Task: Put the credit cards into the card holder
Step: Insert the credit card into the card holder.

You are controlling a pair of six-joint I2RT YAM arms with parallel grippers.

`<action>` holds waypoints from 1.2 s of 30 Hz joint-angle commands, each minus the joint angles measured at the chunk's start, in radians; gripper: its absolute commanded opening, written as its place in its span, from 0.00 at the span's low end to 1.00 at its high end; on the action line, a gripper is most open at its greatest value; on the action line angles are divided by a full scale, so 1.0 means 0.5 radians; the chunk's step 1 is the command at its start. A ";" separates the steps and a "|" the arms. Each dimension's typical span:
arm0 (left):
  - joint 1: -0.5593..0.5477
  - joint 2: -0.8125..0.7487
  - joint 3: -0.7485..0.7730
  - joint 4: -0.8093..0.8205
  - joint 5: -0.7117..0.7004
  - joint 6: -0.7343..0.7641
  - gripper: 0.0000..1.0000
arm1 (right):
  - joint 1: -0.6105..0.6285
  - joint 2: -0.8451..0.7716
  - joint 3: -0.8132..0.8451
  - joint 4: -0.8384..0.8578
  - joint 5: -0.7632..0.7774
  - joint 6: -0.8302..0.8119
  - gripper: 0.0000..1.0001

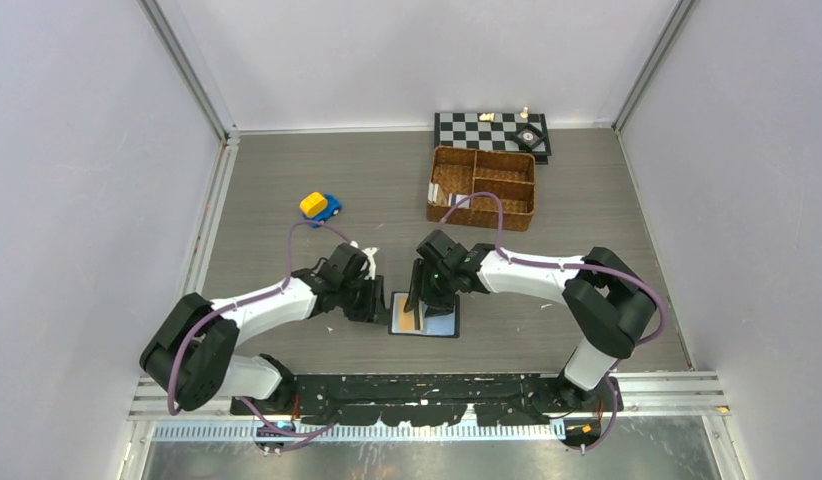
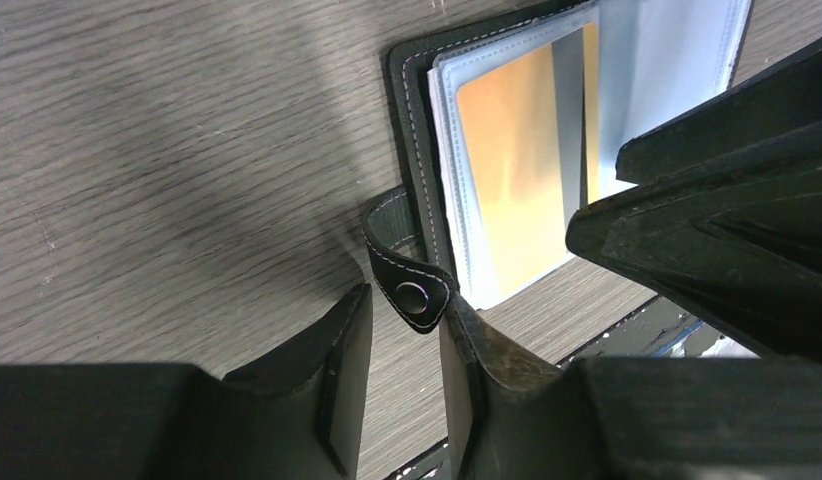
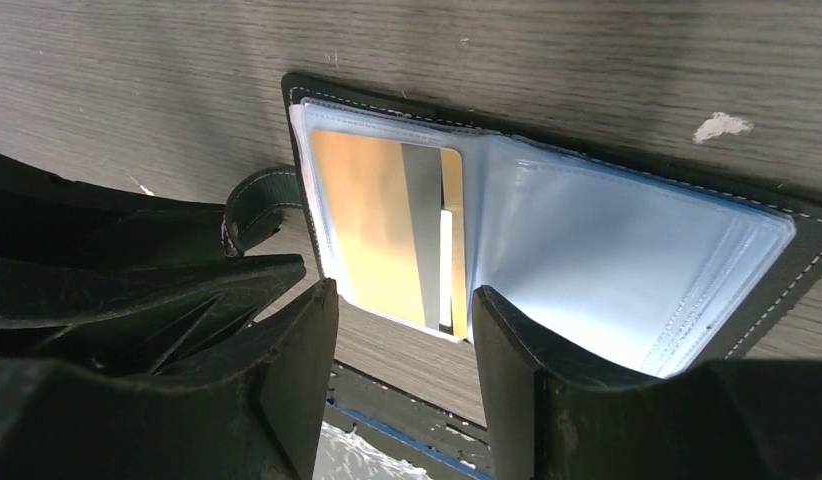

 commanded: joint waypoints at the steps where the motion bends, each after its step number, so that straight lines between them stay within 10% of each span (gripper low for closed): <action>1: 0.009 0.011 -0.038 0.119 0.039 -0.023 0.32 | 0.026 0.014 0.051 0.033 0.023 0.040 0.56; 36: 0.009 0.084 -0.091 0.216 0.075 -0.059 0.13 | 0.096 0.019 0.151 -0.251 0.251 0.014 0.52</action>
